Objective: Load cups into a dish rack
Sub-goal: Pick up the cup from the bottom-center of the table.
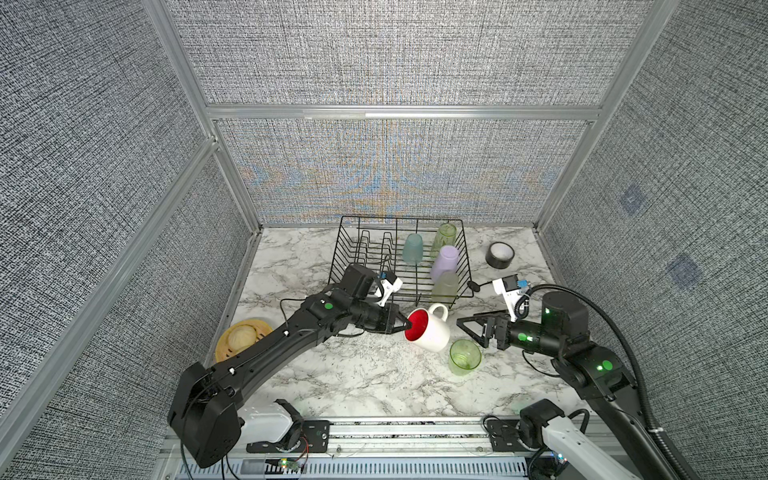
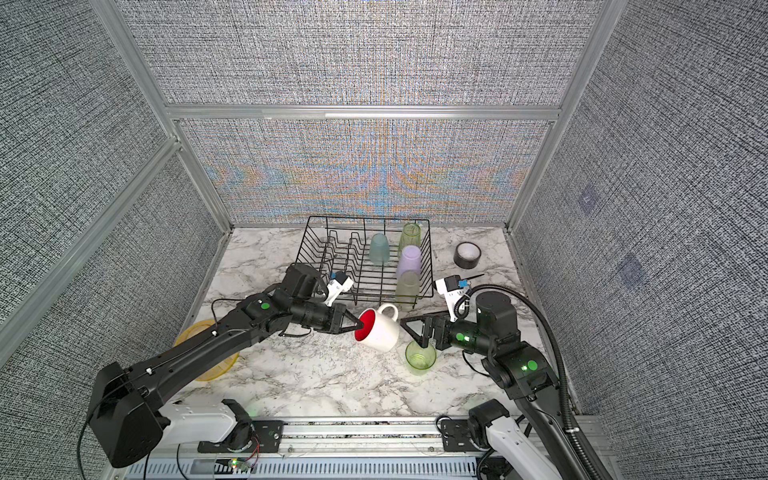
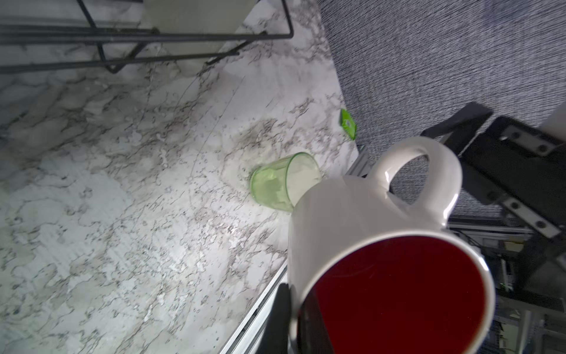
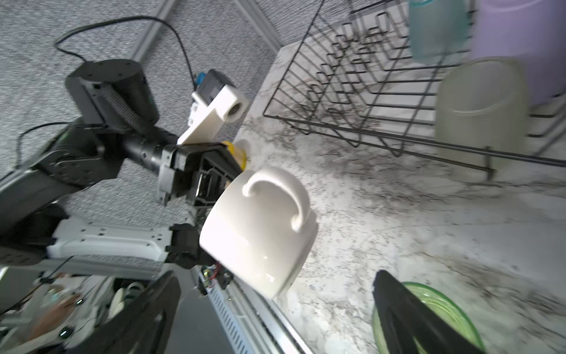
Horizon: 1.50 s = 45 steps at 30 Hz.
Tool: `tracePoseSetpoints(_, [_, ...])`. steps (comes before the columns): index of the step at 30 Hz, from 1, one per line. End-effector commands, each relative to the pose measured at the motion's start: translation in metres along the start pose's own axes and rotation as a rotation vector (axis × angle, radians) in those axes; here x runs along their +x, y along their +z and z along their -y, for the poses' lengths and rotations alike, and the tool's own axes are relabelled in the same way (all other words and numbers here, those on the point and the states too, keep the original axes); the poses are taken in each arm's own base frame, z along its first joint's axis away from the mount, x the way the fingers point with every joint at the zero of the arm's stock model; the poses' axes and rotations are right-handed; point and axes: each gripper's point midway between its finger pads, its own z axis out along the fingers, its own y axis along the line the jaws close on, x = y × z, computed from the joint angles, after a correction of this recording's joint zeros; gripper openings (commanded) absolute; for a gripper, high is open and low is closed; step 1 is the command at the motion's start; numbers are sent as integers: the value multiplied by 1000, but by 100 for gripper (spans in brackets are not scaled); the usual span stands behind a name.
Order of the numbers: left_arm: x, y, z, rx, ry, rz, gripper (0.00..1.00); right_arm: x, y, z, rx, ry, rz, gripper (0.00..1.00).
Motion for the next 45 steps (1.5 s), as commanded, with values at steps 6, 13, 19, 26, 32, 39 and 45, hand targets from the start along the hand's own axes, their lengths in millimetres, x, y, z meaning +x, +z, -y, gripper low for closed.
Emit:
tracePoseSetpoints(6, [-32,-23,77,331,111,60,0,-10,6,-44,-318,52,15,99])
tracePoseSetpoints(13, [-32,-36,102,442,129,60,0,-24,2,-53,-386,44,102,99])
tracePoseSetpoints(19, [-31,-45,115,503,137,61,0,-38,-6,-73,-511,16,175,99])
tracePoseSetpoints(26, [-33,-43,116,532,115,69,0,-45,-5,-90,-633,15,159,99])
tracePoseSetpoints(32, [-35,-37,110,527,85,66,0,-46,-3,-90,-631,19,168,99])
tracePoseSetpoints(39, [-40,-35,107,512,67,82,0,-45,1,-87,-626,38,185,95])
tracePoseSetpoints(45, [-45,-33,105,510,41,96,0,-42,5,-79,-612,43,229,99])
